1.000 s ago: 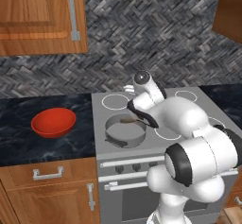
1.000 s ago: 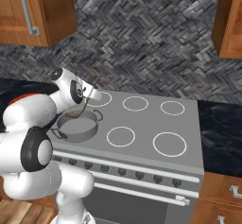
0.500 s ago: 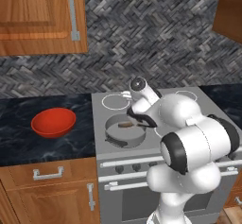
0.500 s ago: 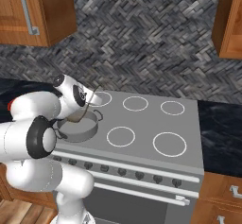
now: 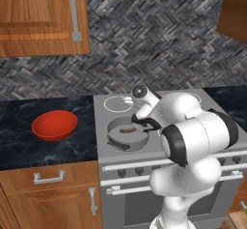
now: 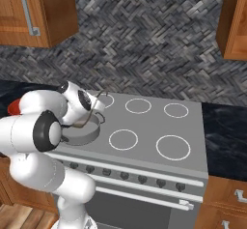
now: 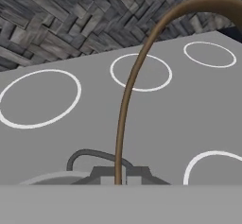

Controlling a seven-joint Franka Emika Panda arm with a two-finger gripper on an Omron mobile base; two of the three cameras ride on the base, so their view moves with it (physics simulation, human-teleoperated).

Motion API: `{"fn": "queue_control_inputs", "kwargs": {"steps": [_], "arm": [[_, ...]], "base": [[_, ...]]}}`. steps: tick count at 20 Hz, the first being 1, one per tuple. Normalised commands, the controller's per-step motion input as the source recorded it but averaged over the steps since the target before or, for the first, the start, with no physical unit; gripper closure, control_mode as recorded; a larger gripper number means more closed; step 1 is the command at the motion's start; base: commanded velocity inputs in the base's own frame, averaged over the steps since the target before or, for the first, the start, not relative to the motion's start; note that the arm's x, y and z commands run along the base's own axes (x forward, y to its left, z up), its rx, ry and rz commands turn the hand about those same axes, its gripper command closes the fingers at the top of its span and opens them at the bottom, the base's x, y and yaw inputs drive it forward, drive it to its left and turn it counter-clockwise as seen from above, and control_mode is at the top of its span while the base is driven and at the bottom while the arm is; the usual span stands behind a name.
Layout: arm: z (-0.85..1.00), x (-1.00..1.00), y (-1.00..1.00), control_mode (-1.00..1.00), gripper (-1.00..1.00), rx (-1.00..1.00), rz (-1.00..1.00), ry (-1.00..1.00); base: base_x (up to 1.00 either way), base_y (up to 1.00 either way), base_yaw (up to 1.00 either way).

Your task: Open the cabinet and move the ladle to the pot. Then close the cabinet.

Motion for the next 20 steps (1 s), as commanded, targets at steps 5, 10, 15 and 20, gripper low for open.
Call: {"fn": "queue_control_inputs", "kwargs": {"steps": [5,10,15,20], "arm": [[-0.01,0.07,0.07,-1.0,1.0,0.0,0.0,0.0],[-0.03,0.18,0.12,-1.0,1.0,0.0,0.0,0.0],[-0.16,0.18,0.15,-1.0,1.0,0.0,0.0,0.0],[-0.26,0.21,0.14,-1.0,1.0,0.0,0.0,0.0]], "base": [[0.0,0.0,0.0],[0.0,0.0,0.0],[0.0,0.0,0.0],[0.0,0.0,0.0]]}}
